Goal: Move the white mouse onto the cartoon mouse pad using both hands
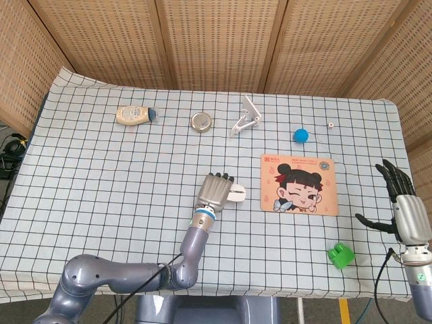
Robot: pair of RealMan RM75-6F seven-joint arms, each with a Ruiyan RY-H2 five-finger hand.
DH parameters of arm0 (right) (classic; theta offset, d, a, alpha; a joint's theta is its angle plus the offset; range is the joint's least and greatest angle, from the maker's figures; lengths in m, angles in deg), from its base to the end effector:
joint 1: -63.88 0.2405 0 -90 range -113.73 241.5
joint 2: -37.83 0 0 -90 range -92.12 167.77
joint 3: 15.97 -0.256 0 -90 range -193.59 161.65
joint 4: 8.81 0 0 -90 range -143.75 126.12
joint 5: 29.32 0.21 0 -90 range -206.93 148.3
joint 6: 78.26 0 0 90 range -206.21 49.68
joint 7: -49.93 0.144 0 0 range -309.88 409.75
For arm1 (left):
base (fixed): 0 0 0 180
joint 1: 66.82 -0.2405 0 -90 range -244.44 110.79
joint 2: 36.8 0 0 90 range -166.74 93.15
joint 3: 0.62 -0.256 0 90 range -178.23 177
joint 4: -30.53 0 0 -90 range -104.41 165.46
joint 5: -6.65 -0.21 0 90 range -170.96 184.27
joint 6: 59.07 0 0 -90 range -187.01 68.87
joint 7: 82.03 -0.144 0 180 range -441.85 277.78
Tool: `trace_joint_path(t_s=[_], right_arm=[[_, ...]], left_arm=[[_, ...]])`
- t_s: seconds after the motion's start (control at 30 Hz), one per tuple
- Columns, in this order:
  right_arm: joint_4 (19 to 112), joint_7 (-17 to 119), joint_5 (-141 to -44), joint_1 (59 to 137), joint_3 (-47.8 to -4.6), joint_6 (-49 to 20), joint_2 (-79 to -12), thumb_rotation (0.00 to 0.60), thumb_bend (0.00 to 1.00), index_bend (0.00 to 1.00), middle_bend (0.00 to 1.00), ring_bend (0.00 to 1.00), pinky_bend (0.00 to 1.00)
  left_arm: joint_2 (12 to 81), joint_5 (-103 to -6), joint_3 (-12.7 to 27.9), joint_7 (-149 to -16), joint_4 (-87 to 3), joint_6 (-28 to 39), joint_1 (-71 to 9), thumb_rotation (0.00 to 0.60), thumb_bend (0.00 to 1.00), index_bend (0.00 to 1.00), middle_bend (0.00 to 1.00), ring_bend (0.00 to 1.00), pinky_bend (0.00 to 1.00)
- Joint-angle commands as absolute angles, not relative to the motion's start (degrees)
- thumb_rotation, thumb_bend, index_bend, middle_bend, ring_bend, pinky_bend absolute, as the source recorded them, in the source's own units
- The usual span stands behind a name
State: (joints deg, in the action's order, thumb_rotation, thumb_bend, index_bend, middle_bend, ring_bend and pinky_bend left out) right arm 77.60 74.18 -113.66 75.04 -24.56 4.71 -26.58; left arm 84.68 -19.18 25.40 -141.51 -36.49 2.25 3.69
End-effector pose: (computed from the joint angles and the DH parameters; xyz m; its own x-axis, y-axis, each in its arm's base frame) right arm -0.3036 -0.2377 0.1807 0.0600 0.0822 0.9948 -0.9918 -0.1080 0.0687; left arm 0.0300 0.3430 -0.1471 0.5707 0.3028 0.7633 0.8137 -0.3337 -0.4760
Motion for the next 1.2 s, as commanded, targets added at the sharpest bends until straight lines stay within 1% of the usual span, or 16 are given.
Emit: trace_joint_path(t_s=[0.03, 0.4, 0.47, 0.53, 0.63, 0.73, 0.8, 0.87, 0.93, 1.03, 1.2], right_arm=[[77.6, 74.4, -113.7, 75.0, -24.6, 4.7, -26.5, 0.600, 0.06, 0.07, 0.00, 0.00, 0.00], [77.5, 75.3, -113.6, 74.8, -24.9, 5.0, -26.2, 0.600, 0.06, 0.07, 0.00, 0.00, 0.00], [77.6, 75.2, -113.7, 74.8, -24.8, 5.0, -26.2, 0.600, 0.06, 0.07, 0.00, 0.00, 0.00], [77.6, 75.2, -113.7, 74.8, -24.8, 4.9, -26.2, 0.600, 0.06, 0.07, 0.00, 0.00, 0.00], [77.7, 75.0, -113.8, 74.8, -24.8, 5.0, -26.3, 0.600, 0.06, 0.07, 0.00, 0.00, 0.00], [77.7, 74.7, -113.8, 74.7, -24.9, 5.2, -26.3, 0.600, 0.06, 0.07, 0.00, 0.00, 0.00], [77.8, 74.5, -113.9, 74.7, -24.9, 5.2, -26.3, 0.600, 0.06, 0.07, 0.00, 0.00, 0.00], [77.9, 74.1, -114.0, 74.7, -24.8, 5.2, -26.4, 0.600, 0.06, 0.07, 0.00, 0.00, 0.00], [77.9, 73.8, -114.0, 74.7, -24.7, 5.1, -26.5, 0.600, 0.06, 0.07, 0.00, 0.00, 0.00], [78.0, 73.1, -114.0, 74.8, -24.7, 4.9, -26.5, 0.600, 0.06, 0.07, 0.00, 0.00, 0.00], [78.1, 72.2, -113.8, 74.7, -24.8, 5.3, -26.6, 0.600, 0.06, 0.07, 0.00, 0.00, 0.00]], left_arm=[[86.1, -17.5, 26.6, -142.0, -35.7, 1.9, 4.8, 0.600, 0.64, 0.43, 0.23, 0.25, 0.32], [87.8, -16.2, 27.6, -141.4, -35.9, 0.9, 6.5, 0.600, 0.63, 0.40, 0.23, 0.25, 0.32], [87.7, -16.4, 27.3, -141.2, -36.3, 0.9, 6.4, 0.600, 0.59, 0.37, 0.19, 0.23, 0.31], [87.5, -16.7, 27.0, -140.8, -36.8, 0.7, 6.2, 0.600, 0.50, 0.31, 0.13, 0.18, 0.28], [86.7, -16.5, 26.6, -140.0, -38.2, -0.1, 5.6, 0.600, 0.41, 0.27, 0.07, 0.13, 0.24], [85.8, -16.6, 26.0, -139.5, -39.7, -0.4, 5.0, 0.600, 0.40, 0.25, 0.03, 0.09, 0.20], [85.1, -17.0, 25.5, -138.9, -40.9, -0.3, 4.5, 0.600, 0.38, 0.24, 0.03, 0.08, 0.19], [84.2, -17.6, 25.0, -137.9, -42.2, -0.1, 3.7, 0.600, 0.35, 0.23, 0.02, 0.07, 0.17], [83.4, -17.9, 24.7, -137.2, -43.3, 0.0, 3.2, 0.600, 0.29, 0.20, 0.01, 0.04, 0.15], [81.8, -18.8, 24.2, -135.7, -45.4, 0.2, 2.0, 0.600, 0.23, 0.19, 0.00, 0.02, 0.11], [77.9, -21.3, 22.7, -132.0, -50.7, 1.8, -1.4, 0.600, 0.23, 0.19, 0.00, 0.00, 0.07]])
